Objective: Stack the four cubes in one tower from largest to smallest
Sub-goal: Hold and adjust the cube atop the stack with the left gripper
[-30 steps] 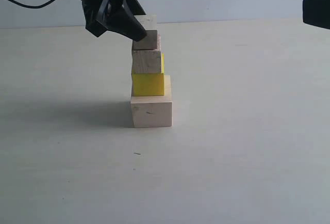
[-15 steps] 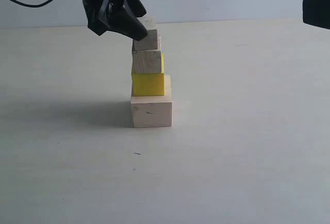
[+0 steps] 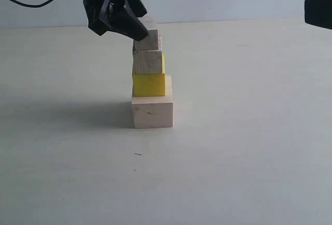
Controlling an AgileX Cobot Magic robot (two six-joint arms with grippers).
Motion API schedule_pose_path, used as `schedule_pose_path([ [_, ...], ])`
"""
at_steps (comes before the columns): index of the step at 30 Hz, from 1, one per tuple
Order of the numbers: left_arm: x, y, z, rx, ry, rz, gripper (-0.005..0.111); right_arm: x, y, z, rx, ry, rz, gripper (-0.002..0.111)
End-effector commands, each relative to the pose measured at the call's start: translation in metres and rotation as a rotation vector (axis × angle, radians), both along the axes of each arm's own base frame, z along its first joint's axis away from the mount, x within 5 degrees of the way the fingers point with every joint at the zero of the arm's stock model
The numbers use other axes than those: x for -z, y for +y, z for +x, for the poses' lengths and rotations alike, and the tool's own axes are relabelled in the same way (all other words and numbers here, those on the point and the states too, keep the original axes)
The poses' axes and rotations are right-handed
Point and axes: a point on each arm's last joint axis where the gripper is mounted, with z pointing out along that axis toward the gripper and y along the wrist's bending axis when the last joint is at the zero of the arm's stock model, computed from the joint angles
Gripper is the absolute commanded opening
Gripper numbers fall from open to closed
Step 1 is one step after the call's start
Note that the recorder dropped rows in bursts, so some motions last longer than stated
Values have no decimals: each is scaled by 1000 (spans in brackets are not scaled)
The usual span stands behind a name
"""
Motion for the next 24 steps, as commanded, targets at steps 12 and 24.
schedule_pose_path([
  [12,0,1,0,5,0,26,57,0,-1,-1,-4,-3,7,0],
  [24,0,1,0,5,0,26,57,0,-1,-1,-4,-3,7,0],
])
